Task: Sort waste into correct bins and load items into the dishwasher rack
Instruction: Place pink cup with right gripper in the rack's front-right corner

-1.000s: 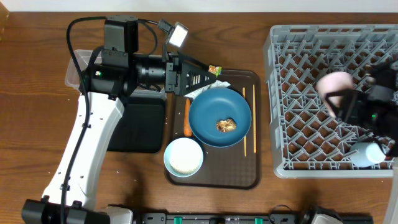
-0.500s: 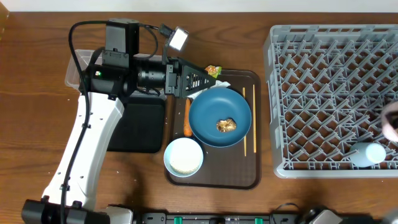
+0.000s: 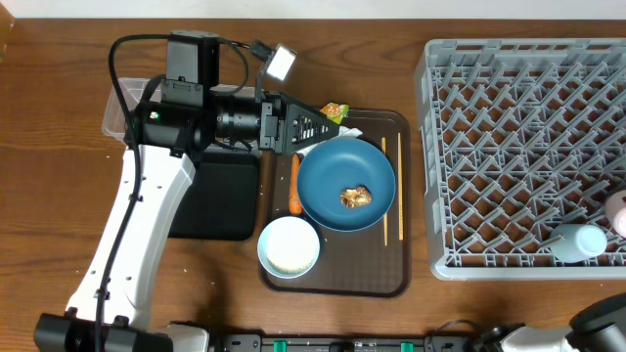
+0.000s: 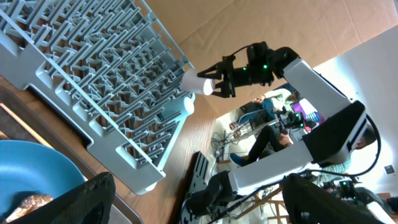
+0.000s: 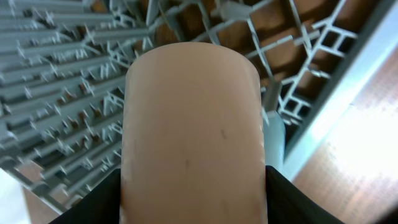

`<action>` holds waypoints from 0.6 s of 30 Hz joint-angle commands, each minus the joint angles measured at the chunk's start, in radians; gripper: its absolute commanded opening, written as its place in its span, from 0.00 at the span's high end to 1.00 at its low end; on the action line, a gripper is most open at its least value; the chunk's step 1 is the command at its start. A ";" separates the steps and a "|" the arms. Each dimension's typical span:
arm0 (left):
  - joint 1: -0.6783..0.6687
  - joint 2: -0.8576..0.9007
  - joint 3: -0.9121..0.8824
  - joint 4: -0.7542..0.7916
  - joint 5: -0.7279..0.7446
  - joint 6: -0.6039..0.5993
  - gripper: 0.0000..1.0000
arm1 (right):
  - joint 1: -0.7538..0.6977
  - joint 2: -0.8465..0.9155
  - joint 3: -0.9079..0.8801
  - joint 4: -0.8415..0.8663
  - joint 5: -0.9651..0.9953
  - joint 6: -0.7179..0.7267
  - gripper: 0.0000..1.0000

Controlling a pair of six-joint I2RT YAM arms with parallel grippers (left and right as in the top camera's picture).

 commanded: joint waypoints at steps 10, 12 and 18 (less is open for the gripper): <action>0.001 -0.004 0.001 -0.047 -0.056 0.033 0.14 | -0.007 0.055 0.003 0.020 -0.109 0.122 0.28; 0.001 -0.004 0.001 -0.052 -0.075 0.033 0.14 | -0.008 0.055 0.003 0.016 -0.116 0.124 0.28; -0.010 -0.012 0.001 -0.107 -0.192 0.042 0.18 | -0.006 0.032 0.006 0.018 -0.303 0.079 0.31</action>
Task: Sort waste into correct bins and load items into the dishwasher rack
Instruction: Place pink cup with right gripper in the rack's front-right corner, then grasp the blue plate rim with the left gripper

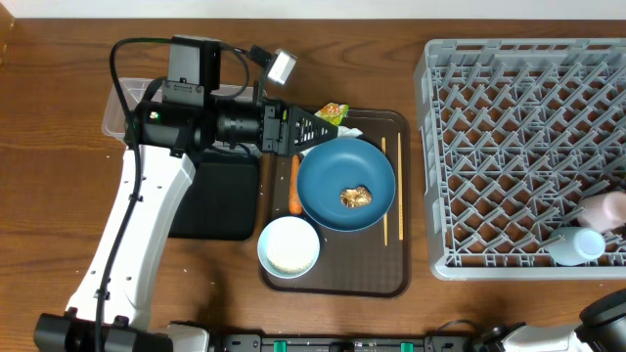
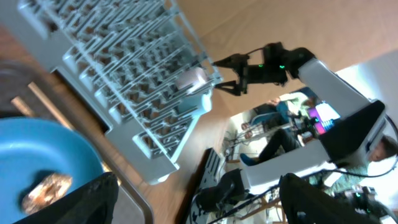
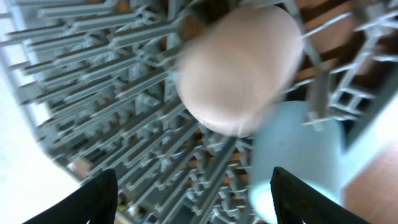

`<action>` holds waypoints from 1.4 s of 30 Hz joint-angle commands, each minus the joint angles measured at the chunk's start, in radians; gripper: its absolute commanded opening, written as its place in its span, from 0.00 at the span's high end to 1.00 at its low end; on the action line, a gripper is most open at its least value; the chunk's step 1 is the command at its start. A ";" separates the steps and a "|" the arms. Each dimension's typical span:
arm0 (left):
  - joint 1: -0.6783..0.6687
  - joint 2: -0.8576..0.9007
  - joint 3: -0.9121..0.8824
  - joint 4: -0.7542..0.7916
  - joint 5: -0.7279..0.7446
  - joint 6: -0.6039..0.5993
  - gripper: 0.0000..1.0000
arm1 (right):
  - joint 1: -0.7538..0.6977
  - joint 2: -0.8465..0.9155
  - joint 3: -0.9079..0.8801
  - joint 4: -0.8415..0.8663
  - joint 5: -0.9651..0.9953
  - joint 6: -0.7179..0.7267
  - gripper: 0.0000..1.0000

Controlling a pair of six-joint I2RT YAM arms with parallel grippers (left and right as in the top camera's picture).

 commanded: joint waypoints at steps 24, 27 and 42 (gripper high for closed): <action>-0.348 0.002 -0.157 -0.193 -1.210 -0.008 0.18 | 0.397 -0.549 0.006 0.122 -0.114 -0.238 0.26; -0.331 0.040 -0.229 -0.084 -1.260 -0.044 0.18 | 0.409 -0.546 0.006 0.107 -0.114 -0.238 0.25; -0.315 0.336 -0.265 0.186 -1.295 -0.061 0.46 | 0.410 -0.545 0.005 0.049 -0.076 -0.271 0.25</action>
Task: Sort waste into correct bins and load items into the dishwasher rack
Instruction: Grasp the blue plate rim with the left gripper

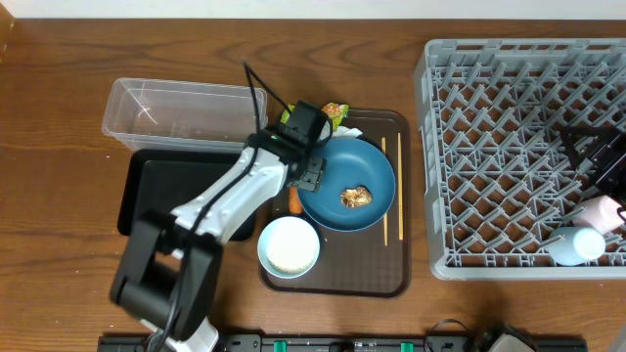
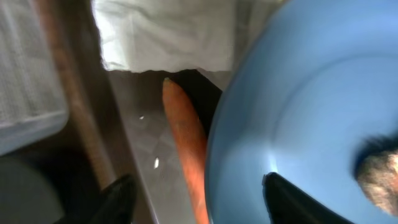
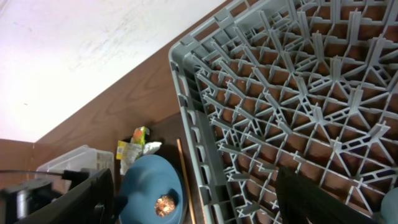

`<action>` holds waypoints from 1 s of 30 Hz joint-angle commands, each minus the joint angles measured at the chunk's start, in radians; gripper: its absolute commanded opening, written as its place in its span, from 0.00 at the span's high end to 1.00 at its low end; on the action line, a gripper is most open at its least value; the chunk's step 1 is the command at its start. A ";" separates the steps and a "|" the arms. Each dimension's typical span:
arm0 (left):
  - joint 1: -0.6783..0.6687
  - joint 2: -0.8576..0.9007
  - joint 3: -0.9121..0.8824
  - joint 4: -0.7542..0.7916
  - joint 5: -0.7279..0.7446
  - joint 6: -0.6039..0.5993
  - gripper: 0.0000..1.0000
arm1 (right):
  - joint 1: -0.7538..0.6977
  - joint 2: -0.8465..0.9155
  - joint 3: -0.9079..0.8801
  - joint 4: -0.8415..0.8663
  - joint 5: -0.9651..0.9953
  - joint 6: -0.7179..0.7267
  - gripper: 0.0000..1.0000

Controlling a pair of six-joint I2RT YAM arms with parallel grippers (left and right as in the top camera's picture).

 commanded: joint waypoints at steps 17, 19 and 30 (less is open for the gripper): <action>0.008 0.070 -0.002 0.065 0.196 0.011 0.94 | 0.013 0.011 0.000 -0.015 0.020 -0.026 0.25; 0.008 0.070 -0.002 0.069 0.208 0.010 0.94 | 0.013 0.011 0.000 -0.014 0.020 -0.026 0.25; 0.013 0.070 -0.002 0.178 0.207 0.016 0.94 | 0.013 0.013 0.000 -0.016 0.053 -0.026 0.25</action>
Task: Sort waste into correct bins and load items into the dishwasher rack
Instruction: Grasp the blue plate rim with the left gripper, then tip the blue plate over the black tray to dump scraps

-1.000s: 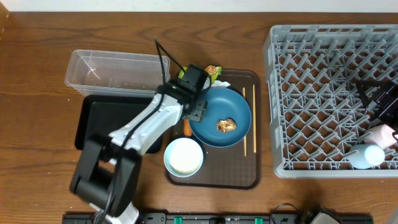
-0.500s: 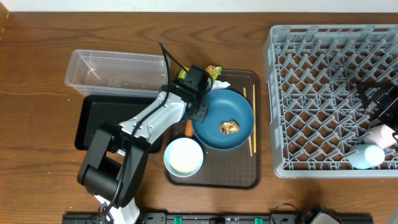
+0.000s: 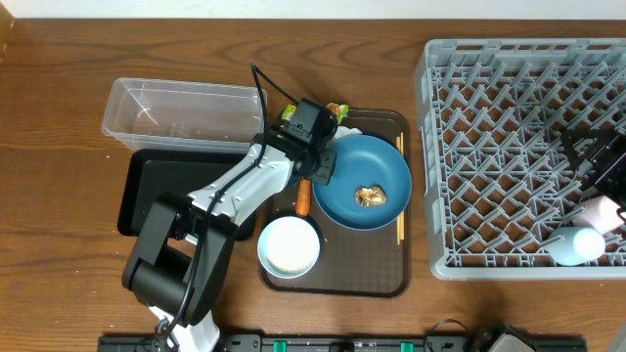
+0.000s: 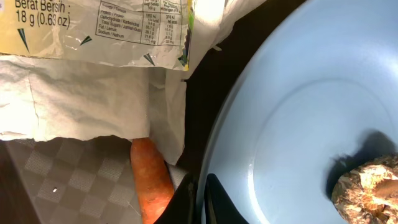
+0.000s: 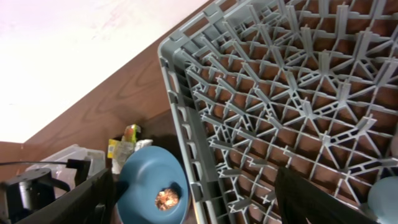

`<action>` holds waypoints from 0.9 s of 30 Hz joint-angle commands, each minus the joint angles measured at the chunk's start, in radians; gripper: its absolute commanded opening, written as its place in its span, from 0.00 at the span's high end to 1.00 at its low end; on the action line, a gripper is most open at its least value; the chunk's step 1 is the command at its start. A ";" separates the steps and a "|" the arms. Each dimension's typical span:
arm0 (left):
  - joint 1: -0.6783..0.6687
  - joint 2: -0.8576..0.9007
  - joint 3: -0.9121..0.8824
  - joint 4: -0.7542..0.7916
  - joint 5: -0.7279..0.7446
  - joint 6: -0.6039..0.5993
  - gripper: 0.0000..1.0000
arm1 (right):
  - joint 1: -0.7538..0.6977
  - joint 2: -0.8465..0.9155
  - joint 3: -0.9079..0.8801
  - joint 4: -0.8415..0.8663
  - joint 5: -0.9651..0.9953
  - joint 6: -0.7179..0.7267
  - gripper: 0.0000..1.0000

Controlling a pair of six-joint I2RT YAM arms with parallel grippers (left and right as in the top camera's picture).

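A blue plate (image 3: pixel 364 191) with a brown food scrap (image 3: pixel 371 197) lies on the brown tray (image 3: pixel 337 279). My left gripper (image 3: pixel 318 168) is shut on the plate's left rim; in the wrist view its fingertips (image 4: pixel 189 202) pinch the rim of the plate (image 4: pixel 298 112). An orange carrot (image 4: pixel 152 180) lies just left of that rim, partly under a white napkin (image 4: pixel 81 99). A snack wrapper (image 3: pixel 337 110) rests at the tray's back. My right gripper (image 3: pixel 592 161) hangs open over the grey dishwasher rack (image 3: pixel 509 98), empty. A pink cup (image 3: pixel 602 210) and a pale blue cup (image 3: pixel 577 244) lie in the rack's front right.
A white bowl (image 3: pixel 289 246) stands at the tray's front left. Chopsticks (image 3: pixel 399 147) lie along the plate's right side, partly under it. A clear bin (image 3: pixel 176 112) and a black bin (image 3: pixel 166 191) are left of the tray.
My left gripper, open beside the plate's left rim before, is now shut on that rim. The plate has shifted right on the tray, over the chopsticks. The right gripper has barely moved.
My right gripper first held the pink cup over the rack's right side while the left hung open above the tray's back. Then the cup lay in the rack, let go. Later the left gripper was down at the plate's rim, open; now it grips the rim.
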 commanded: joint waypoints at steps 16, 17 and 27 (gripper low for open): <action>0.055 -0.021 0.016 -0.012 0.030 0.027 0.94 | 0.018 0.002 0.000 -0.011 0.018 -0.018 0.26; 0.055 -0.034 0.030 -0.035 0.024 0.029 0.94 | 0.018 0.002 0.000 -0.010 0.018 -0.018 0.26; 0.056 -0.230 0.119 -0.264 -0.097 0.082 0.94 | 0.018 0.003 0.000 -0.007 0.045 -0.017 0.25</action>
